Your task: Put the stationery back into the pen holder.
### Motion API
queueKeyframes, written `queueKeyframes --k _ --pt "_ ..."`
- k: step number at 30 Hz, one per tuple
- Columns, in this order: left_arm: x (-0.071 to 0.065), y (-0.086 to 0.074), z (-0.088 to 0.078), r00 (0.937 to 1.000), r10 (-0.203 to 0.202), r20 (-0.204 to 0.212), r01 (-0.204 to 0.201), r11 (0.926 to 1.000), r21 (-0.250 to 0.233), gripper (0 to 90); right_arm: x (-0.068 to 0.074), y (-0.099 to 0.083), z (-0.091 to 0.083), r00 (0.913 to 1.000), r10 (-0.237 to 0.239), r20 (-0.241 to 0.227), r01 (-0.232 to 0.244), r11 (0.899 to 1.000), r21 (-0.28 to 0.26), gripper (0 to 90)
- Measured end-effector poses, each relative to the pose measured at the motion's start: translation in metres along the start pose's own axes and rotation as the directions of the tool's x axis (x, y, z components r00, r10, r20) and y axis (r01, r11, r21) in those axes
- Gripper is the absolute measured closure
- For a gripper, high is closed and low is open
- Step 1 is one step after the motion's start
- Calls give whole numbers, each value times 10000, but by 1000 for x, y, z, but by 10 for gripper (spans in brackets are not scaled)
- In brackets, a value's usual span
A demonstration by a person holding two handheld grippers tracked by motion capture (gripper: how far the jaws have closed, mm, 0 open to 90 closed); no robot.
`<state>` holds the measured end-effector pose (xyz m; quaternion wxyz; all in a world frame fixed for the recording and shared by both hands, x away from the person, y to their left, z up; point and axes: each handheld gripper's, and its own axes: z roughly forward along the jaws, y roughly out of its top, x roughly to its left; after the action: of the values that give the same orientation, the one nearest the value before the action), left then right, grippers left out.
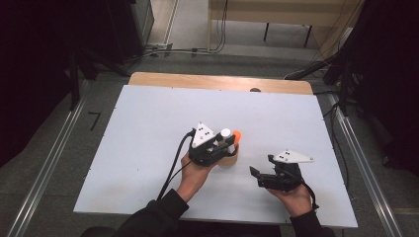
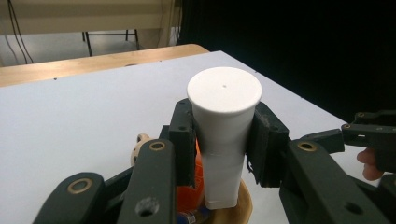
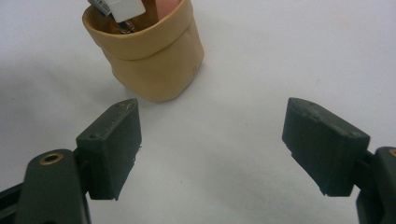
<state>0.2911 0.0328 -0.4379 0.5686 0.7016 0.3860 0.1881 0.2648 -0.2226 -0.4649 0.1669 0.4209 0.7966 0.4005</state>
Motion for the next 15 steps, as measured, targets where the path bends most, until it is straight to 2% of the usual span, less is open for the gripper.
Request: queueKeyframes --k 15 --pt "-3 -4 7 9995 276 -157 -272 9993 239 670 0 0 0 10000 -5 -25 5 10000 21 182"
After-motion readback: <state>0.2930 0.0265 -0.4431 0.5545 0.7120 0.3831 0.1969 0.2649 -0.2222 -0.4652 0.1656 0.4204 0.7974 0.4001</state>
